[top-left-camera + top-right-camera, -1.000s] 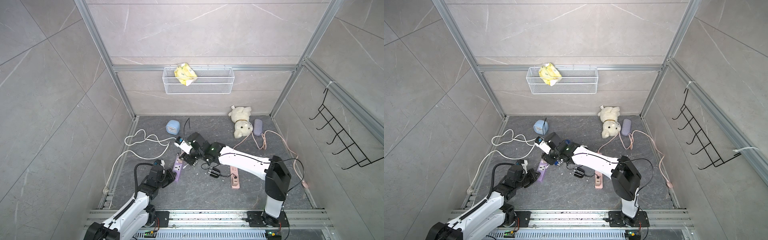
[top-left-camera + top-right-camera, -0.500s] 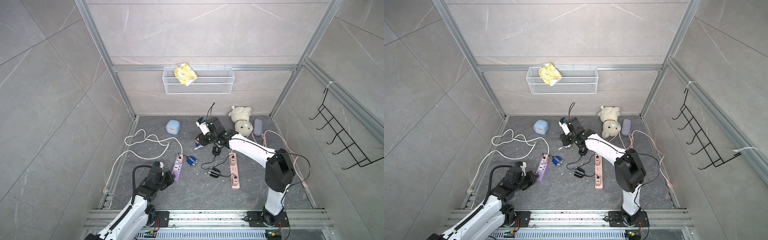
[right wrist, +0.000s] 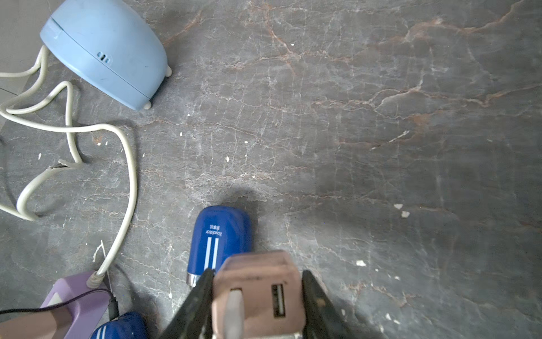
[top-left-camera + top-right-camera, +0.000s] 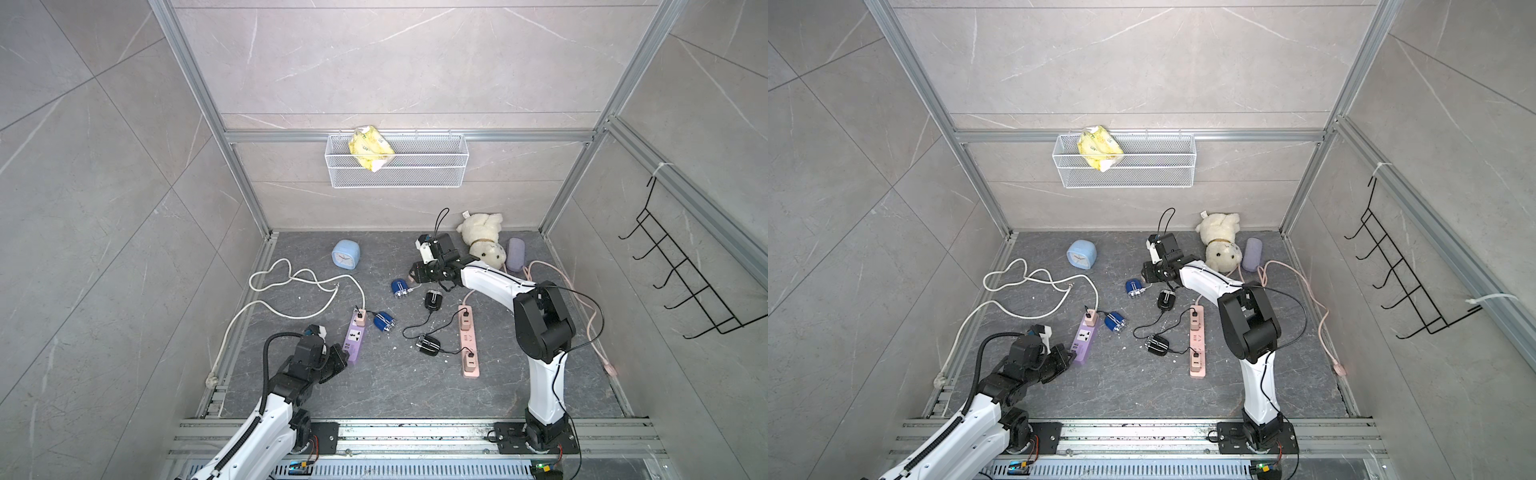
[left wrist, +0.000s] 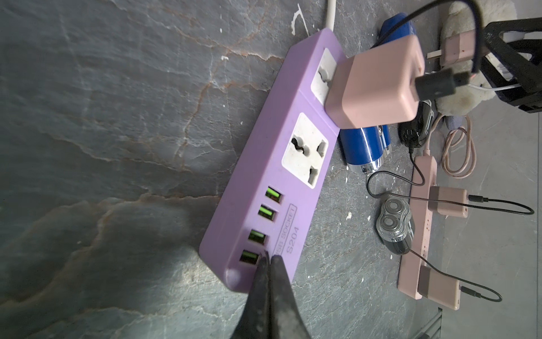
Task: Unplug the electric shaver
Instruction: Place the plug at the center of the board.
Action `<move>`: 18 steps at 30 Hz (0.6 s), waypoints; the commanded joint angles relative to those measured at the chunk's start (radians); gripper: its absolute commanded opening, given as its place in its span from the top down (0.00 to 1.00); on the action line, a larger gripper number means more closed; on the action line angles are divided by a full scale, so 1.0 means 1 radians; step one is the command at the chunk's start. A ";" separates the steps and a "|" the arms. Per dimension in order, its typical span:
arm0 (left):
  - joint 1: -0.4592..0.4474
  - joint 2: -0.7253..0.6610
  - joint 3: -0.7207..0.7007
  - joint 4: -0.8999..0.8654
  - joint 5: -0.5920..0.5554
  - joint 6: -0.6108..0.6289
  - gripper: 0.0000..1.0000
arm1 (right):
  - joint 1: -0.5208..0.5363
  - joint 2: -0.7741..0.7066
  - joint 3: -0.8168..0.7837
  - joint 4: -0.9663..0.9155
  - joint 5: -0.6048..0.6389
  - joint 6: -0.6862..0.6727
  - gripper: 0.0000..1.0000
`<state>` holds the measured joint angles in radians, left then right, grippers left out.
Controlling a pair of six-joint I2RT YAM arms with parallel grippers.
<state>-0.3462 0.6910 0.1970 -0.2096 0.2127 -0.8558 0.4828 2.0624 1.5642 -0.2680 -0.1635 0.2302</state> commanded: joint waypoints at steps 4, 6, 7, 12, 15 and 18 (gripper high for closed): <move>0.003 0.005 0.013 -0.053 0.002 0.019 1.00 | -0.028 0.085 0.050 -0.009 -0.062 0.039 0.71; 0.003 0.008 0.010 -0.052 0.002 0.020 1.00 | -0.034 0.102 0.059 -0.020 -0.076 0.044 0.71; 0.003 0.010 0.010 -0.052 0.003 0.019 1.00 | -0.039 0.109 0.062 -0.026 -0.079 0.046 0.71; 0.003 0.011 0.011 -0.048 0.005 0.019 1.00 | -0.053 0.150 0.113 -0.090 -0.112 0.048 0.71; 0.003 0.013 0.011 -0.047 0.006 0.019 1.00 | -0.059 0.203 0.192 -0.186 -0.155 0.038 0.70; 0.003 0.013 0.012 -0.049 0.006 0.019 1.00 | -0.064 0.243 0.259 -0.274 -0.201 0.024 0.70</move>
<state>-0.3462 0.6933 0.1974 -0.2089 0.2131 -0.8558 0.4213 2.2536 1.7775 -0.4023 -0.3019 0.2623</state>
